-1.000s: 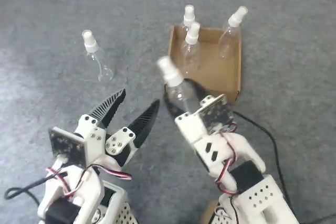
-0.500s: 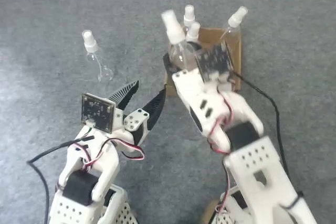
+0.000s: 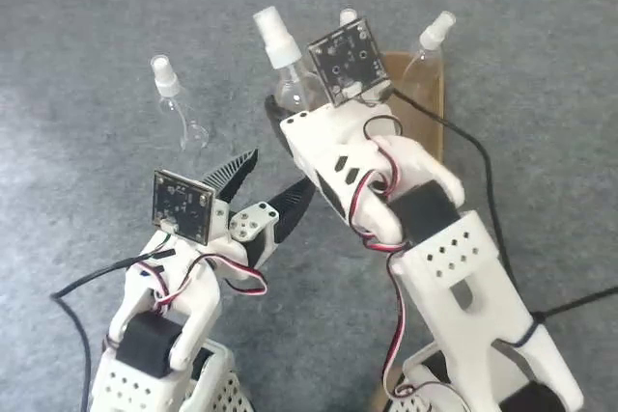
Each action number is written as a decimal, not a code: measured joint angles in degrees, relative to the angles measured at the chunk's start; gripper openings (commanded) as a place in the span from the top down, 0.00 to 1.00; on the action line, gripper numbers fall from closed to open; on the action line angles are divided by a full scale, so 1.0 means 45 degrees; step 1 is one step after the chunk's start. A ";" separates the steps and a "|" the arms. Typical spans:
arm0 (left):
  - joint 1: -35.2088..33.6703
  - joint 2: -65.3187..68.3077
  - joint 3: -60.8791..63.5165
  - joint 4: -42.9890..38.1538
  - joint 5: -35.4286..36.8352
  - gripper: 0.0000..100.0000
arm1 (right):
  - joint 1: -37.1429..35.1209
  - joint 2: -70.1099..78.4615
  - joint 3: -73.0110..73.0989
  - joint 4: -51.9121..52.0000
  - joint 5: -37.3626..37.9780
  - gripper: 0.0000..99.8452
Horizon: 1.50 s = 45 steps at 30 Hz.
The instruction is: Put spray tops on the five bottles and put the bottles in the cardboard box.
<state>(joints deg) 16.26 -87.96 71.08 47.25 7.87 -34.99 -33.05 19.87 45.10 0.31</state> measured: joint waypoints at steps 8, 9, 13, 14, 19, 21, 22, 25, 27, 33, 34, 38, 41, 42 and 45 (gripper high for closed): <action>0.0039 -0.0117 0.0977 -0.1446 -0.0527 0.74 | -0.0821 0.0000 -0.1348 0.2598 -0.0020 0.99; 0.0039 -0.0117 0.0977 -0.1446 -0.0527 0.74 | -0.1114 0.0000 -0.1348 0.2618 -0.0039 0.99; 0.0156 -0.0117 0.0977 -0.1446 -0.0645 0.74 | -0.1289 -0.0020 -0.1348 0.2579 -0.0059 0.99; 0.0176 -0.0117 0.0977 -0.1446 -0.0664 0.74 | -0.1289 -0.0156 -0.1348 0.2579 -0.0059 0.99; 0.0195 -0.0117 0.0977 -0.1504 -0.0703 0.74 | -0.1270 -0.0977 -0.0918 0.2442 0.0234 0.99; 0.0254 -0.0078 0.0996 -0.1504 -0.0703 0.74 | -0.0742 -0.1055 -0.0821 0.2442 0.0391 0.99; 0.0254 -0.0059 0.0996 -0.1504 -0.0703 0.74 | -0.0293 -0.1055 -0.0762 0.2383 0.0430 0.99; 0.0137 -0.0059 0.1016 -0.1504 -0.0703 0.74 | 0.1700 -0.1055 -0.0352 0.1582 0.0547 0.99; 0.0195 0.0000 0.1074 -0.1504 -0.0703 0.74 | 0.3184 -0.1114 0.0215 0.0606 0.0899 0.99; 0.0156 0.0000 0.1094 -0.1504 -0.0703 0.74 | 0.5158 -0.1016 0.3282 -0.3087 0.1114 0.99; 0.0156 0.0000 0.1094 -0.1504 -0.0703 0.74 | 0.5294 -0.0860 0.3751 -0.3751 0.1133 0.99; 0.0156 0.0000 0.1094 -0.1504 -0.0703 0.74 | 0.5900 0.0371 0.4591 -0.5958 0.1133 0.99; 0.0156 0.0000 0.1094 -0.1504 -0.0703 0.74 | 0.6056 0.1641 0.4610 -0.7111 0.1133 0.99; 0.0156 0.0000 0.1094 -0.1504 -0.0703 0.74 | 0.5998 0.2110 0.4610 -0.7482 0.1133 0.99; 0.0156 0.0000 0.1094 -0.1504 -0.0703 0.74 | 0.5958 0.3341 0.4610 -0.8830 0.1133 0.99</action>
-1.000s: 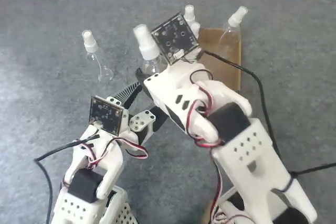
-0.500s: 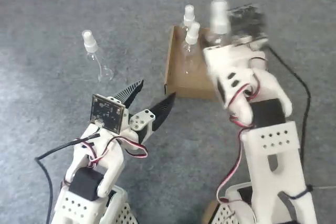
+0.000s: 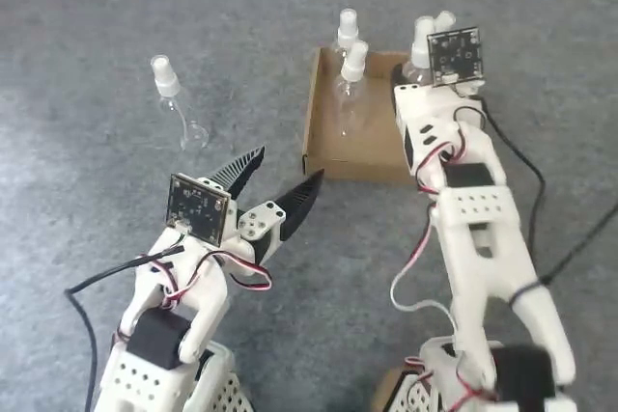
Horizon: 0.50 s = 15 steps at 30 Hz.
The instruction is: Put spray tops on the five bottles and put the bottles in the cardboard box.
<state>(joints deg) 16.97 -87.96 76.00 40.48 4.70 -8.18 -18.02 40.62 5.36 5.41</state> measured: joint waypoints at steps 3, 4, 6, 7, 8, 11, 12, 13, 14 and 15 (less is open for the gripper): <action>0.0000 0.0000 0.0000 0.0000 0.0000 0.74 | 0.0078 0.1035 0.0000 -0.1074 0.0000 0.99; 0.0000 0.0000 0.0000 0.0000 0.0000 0.74 | 0.0078 0.1348 0.0000 -0.1328 0.0000 0.99; 0.0000 0.0000 0.0000 0.0000 0.0000 0.74 | 0.0039 0.1915 0.0000 -0.1875 0.0000 0.99; 0.0000 0.0000 0.0000 0.0000 0.0000 0.74 | 0.0020 0.2188 0.0000 -0.2168 -0.0020 0.99; 0.0000 0.0000 0.0059 0.0000 0.0000 0.74 | 0.0039 0.2422 0.0000 -0.2422 -0.0117 0.99; 0.0137 0.0000 0.0254 0.0000 0.0000 0.74 | 0.0137 0.3067 0.0000 -0.2950 -0.0215 0.99; 0.0137 0.0000 0.0254 0.0000 0.0000 0.74 | 0.0156 0.3263 0.0000 -0.3087 -0.0215 0.99; 0.0117 0.0000 0.0254 0.0000 0.0000 0.74 | 0.0137 0.3458 0.0000 -0.3204 -0.0215 0.99; 0.0117 0.0000 0.0254 0.0000 0.0000 0.74 | 0.0098 0.3653 0.0000 -0.3243 -0.0254 0.99; 0.0098 0.0000 0.0254 0.0000 0.0000 0.74 | 0.0078 0.3888 0.0000 -0.3282 -0.0293 0.99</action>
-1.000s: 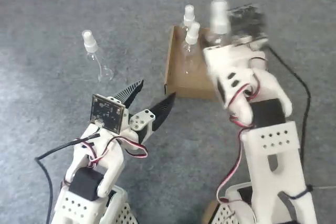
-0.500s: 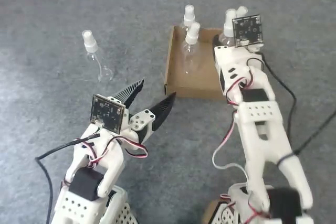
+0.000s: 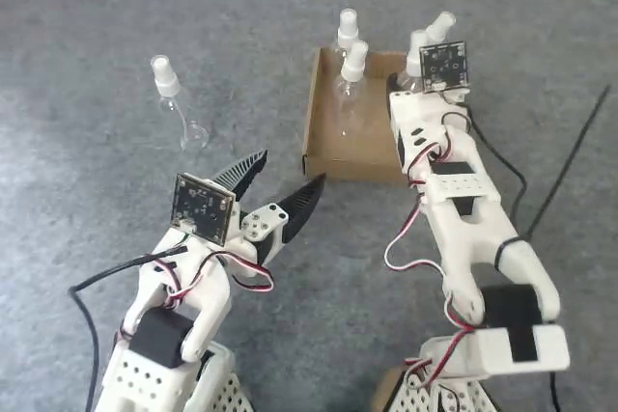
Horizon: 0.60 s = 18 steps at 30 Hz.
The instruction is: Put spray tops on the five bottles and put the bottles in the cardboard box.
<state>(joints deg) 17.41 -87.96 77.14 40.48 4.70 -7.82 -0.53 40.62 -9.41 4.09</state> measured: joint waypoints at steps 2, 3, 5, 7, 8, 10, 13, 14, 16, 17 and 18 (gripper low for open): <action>0.0000 0.0000 0.0000 0.0000 0.0000 0.74 | 0.0000 0.0430 -0.0098 -0.0059 0.0000 0.99; 0.0000 0.0000 0.0000 0.0000 0.0000 0.74 | 0.0020 0.0645 -0.0176 -0.0059 0.0000 0.99; 0.0000 0.0000 0.0000 0.0000 0.0000 0.74 | 0.0020 0.1035 -0.0371 -0.0059 0.0000 0.99; 0.0000 0.0000 0.0000 0.0000 0.0000 0.74 | 0.0039 0.1270 -0.0606 -0.0059 0.0000 0.99; 0.0000 0.0000 0.0000 0.0000 0.0000 0.74 | 0.0039 0.1309 -0.0664 -0.0059 -0.0020 0.99; 0.0000 0.0000 0.0000 0.0000 0.0000 0.74 | 0.0039 0.1328 -0.0703 -0.0059 -0.0020 0.99; 0.0000 0.0000 0.0000 0.0000 0.0000 0.74 | 0.0000 0.1485 -0.0703 -0.0059 -0.0098 0.99; 0.0000 0.0000 0.0000 0.0000 0.0000 0.74 | 0.0020 0.1485 -0.0703 -0.0059 -0.0098 0.99; 0.0000 0.0000 0.0000 0.0000 0.0000 0.74 | 0.0059 0.1504 -0.0703 -0.0254 -0.0098 0.99; 0.0000 0.0000 0.0000 0.0000 0.0000 0.74 | 0.0059 0.1524 -0.0703 -0.0391 -0.0098 0.99; 0.0000 0.0000 0.0000 0.0000 0.0000 0.74 | 0.0059 0.1524 -0.0703 -0.0469 -0.0098 0.99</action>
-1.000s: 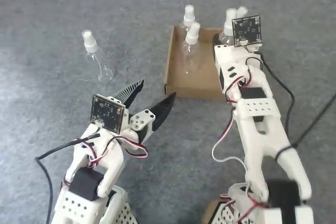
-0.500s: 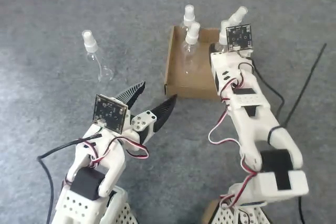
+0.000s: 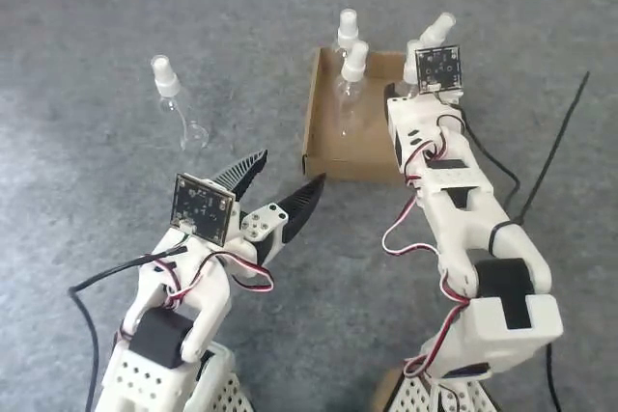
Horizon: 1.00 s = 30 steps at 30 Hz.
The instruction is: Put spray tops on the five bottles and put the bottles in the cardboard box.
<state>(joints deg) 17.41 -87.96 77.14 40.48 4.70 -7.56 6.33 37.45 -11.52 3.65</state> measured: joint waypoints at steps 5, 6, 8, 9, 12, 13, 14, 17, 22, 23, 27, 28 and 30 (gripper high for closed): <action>0.0000 0.0000 0.0000 0.0000 0.0000 0.74 | -0.0039 0.0039 0.0000 -0.0234 0.0000 0.99; 0.0000 0.0000 0.0000 0.0000 0.0000 0.74 | -0.0020 0.0176 0.0000 -0.0274 0.0000 0.99; 0.0000 0.0000 0.0000 0.0000 0.0000 0.74 | -0.0020 0.0508 -0.0078 -0.0430 -0.0020 0.99; 0.0000 0.0000 0.0000 0.0000 0.0000 0.74 | -0.0020 0.0645 -0.0156 -0.0586 -0.0020 0.99; 0.0000 0.0000 0.0000 0.0000 0.0000 0.74 | -0.0020 0.0860 -0.0274 -0.0801 -0.0020 0.99; 0.0000 0.0000 0.0000 0.0000 0.0000 0.74 | -0.0020 0.0860 -0.0274 -0.0840 -0.0020 0.99; 0.0000 0.0000 0.0000 0.0000 0.0000 0.74 | -0.0020 0.0860 -0.0274 -0.0840 -0.0020 0.99; 0.0000 0.0000 0.0000 0.0000 0.0000 0.74 | -0.0020 0.0860 -0.0274 -0.0860 -0.0020 0.99; 0.0000 0.0000 0.0000 0.0000 0.0000 0.74 | -0.0020 0.0860 -0.0274 -0.0860 -0.0020 0.99; 0.0000 0.0000 0.0000 0.0000 0.0000 0.74 | -0.0020 0.0860 -0.0274 -0.0860 -0.0020 0.99; 0.0000 0.0000 0.0000 0.0000 0.0000 0.74 | -0.0020 0.0860 -0.0274 -0.0860 -0.0020 0.93; 0.0000 0.0000 0.0000 0.0000 0.0000 0.74 | -0.0020 0.0860 -0.0274 -0.0860 -0.0020 0.90; 0.0000 0.0000 0.0000 0.0000 0.0000 0.74 | -0.0059 0.0860 -0.0274 -0.0860 -0.0020 0.86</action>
<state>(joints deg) 17.41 -87.96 77.14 40.48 4.70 -7.82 10.20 36.22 -15.38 3.56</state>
